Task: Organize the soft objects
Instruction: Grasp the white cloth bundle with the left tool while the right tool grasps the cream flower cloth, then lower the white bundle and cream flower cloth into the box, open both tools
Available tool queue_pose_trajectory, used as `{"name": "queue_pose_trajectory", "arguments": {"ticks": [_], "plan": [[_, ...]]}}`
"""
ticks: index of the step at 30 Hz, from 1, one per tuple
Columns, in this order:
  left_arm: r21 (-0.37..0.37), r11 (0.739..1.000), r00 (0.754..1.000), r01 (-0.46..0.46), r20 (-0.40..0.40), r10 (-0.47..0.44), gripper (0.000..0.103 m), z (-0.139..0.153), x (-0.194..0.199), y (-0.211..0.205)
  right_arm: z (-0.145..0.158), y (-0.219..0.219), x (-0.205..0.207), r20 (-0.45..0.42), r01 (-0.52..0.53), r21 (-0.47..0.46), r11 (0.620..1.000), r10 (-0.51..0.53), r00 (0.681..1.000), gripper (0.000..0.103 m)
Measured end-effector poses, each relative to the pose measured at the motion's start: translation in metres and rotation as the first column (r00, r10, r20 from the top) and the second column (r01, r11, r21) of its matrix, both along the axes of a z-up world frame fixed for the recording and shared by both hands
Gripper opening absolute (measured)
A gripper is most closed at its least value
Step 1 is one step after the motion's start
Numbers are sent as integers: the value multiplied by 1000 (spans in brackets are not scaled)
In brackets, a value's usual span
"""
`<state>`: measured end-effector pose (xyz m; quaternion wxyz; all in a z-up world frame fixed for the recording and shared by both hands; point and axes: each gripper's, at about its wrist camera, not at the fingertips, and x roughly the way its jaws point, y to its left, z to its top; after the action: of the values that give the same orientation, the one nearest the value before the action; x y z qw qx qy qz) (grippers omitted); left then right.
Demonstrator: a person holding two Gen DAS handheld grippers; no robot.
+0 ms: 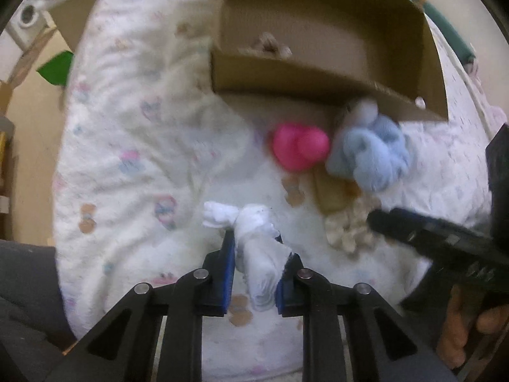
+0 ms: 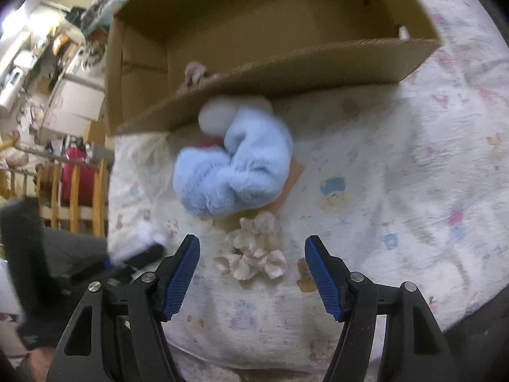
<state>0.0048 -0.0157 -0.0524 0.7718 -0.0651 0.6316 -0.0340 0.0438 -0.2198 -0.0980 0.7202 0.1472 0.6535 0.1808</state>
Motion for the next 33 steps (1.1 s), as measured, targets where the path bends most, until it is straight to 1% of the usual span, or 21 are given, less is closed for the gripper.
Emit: {"name": "queue_pose_trajectory", "arguments": {"ticks": [1, 2, 3, 6, 7, 8, 9, 11, 14, 18, 22, 25, 28, 33], "plan": [[9, 1000, 1000, -10, 15, 9, 18, 3, 0, 0, -3, 4, 1, -4, -14, -8, 1000, 14, 1000, 73], [9, 1000, 999, -21, 25, 20, 18, 7, 2, 2, -5, 9, 1, -6, -32, -18, 999, 32, 999, 69], [8, 999, 999, -32, 34, 32, 18, 10, 4, 3, -7, 14, 1, -7, -54, -29, 998, 54, 999, 57], [8, 999, 998, -51, 44, 51, 18, 13, 4, 3, -13, 26, -1, -20, -107, -48, 993, 106, 994, 37], [4, 998, 997, -56, 44, 56, 18, 11, 2, 3, -13, 28, -3, -13, -118, -64, 991, 118, 993, 36], [-1, 998, 997, -60, 43, 60, 18, 12, 2, 4, -11, 29, -4, -3, -124, -74, 989, 124, 992, 32], [-3, 998, 997, -63, 43, 63, 18, 15, 3, 6, -8, 29, -6, 5, -129, -73, 989, 130, 992, 28], [-5, 998, 996, -68, 49, 68, 18, 17, 6, 4, -2, 28, -9, 20, -140, -63, 988, 141, 990, 24], [-10, 997, 995, -75, 72, 76, 18, 16, 9, 12, 10, 23, -15, 37, -146, -28, 989, 147, 988, 23], [-2, 997, 990, -78, 119, 77, 18, 25, 9, 16, 33, 17, -24, 107, -147, 27, 989, 144, 984, 23], [25, 998, 983, -64, 174, 59, 18, 37, 2, 11, 52, 8, -27, 180, -124, 57, 991, 112, 977, 23], [45, 997, 975, -55, 217, 44, 18, 44, 5, 10, 66, 2, -27, 244, -96, 69, 993, 77, 967, 23], [60, 997, 958, -58, 282, 39, 18, 55, 3, 8, 79, -5, -27, 309, -73, 73, 995, 47, 950, 23], [68, 995, 938, -72, 343, 44, 18, 66, 4, 11, 98, -18, -23, 393, -18, 78, 997, -14, 919, 23]]}}
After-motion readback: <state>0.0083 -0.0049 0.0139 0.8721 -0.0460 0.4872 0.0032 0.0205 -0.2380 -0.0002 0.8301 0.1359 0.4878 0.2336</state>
